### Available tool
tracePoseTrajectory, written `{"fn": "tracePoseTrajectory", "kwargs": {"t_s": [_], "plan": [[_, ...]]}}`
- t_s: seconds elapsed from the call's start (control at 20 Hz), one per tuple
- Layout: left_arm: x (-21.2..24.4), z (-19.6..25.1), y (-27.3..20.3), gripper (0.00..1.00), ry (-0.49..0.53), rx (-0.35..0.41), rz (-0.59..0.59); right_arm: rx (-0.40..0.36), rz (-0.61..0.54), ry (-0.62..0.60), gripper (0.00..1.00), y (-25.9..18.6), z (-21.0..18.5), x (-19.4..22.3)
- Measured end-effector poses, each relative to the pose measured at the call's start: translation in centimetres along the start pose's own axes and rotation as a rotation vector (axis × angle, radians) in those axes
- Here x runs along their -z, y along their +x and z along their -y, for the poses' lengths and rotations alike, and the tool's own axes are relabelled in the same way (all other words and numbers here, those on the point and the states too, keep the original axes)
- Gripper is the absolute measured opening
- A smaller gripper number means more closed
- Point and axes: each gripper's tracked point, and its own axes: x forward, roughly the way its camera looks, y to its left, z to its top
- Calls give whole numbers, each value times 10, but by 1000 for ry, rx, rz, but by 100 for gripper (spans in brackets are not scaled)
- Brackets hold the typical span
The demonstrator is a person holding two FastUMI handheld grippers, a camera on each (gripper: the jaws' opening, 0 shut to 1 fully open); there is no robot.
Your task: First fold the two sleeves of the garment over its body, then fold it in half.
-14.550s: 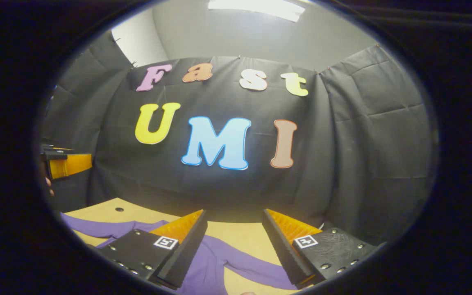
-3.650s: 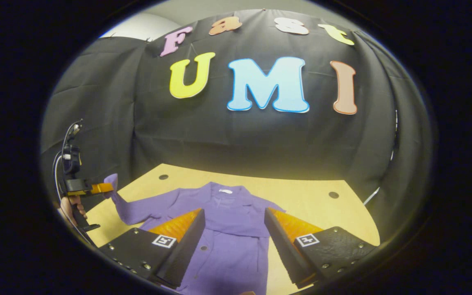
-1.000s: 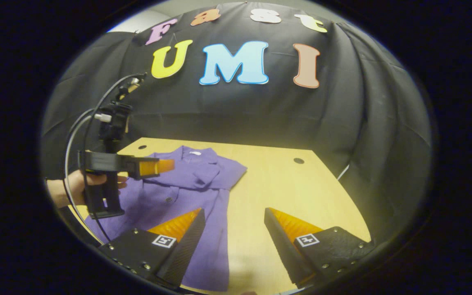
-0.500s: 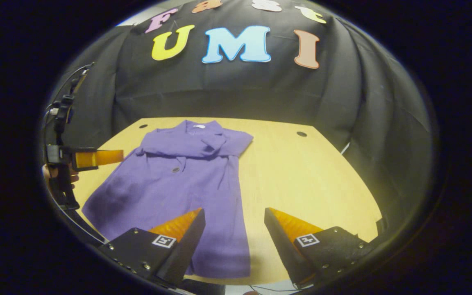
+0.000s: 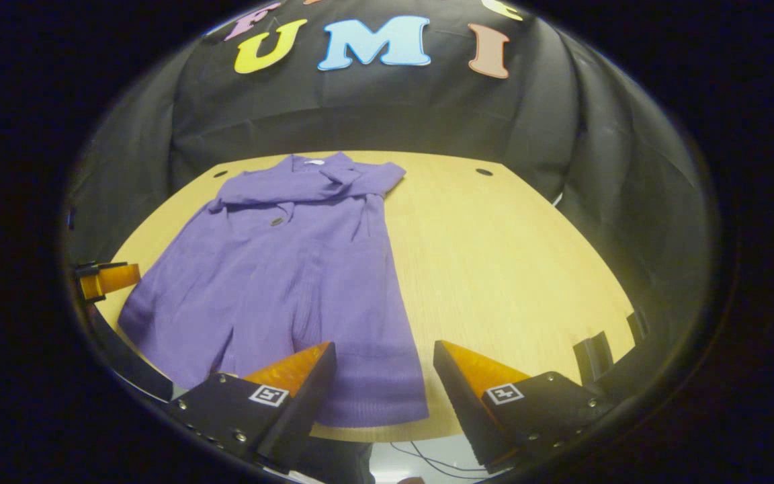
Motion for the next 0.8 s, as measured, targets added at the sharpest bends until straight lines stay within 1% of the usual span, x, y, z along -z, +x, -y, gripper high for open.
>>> {"fn": "tracePoseTrajectory", "kwargs": {"t_s": [0.15, 0.45, 0.55, 0.65, 0.7, 0.8], "plan": [[27, -16, -7, 93, -5, -20, -37, 7, -39, 20, 90, 4, 2, 13], [58, -18, -8, 93, -9, -36, -66, 11, -71, 37, 91, 10, -2, 26], [61, -13, -10, 92, 23, -40, -57, 6, -81, 24, 90, 11, -7, 31], [64, -13, -10, 92, 51, -55, -58, 8, -75, 20, 92, 12, -10, 32], [64, -12, -10, 92, 60, -55, -56, 7, -77, 32, 92, 12, -11, 34], [68, -6, -8, 92, 90, -53, -63, -9, -89, 95, 93, 14, -14, 38]]}}
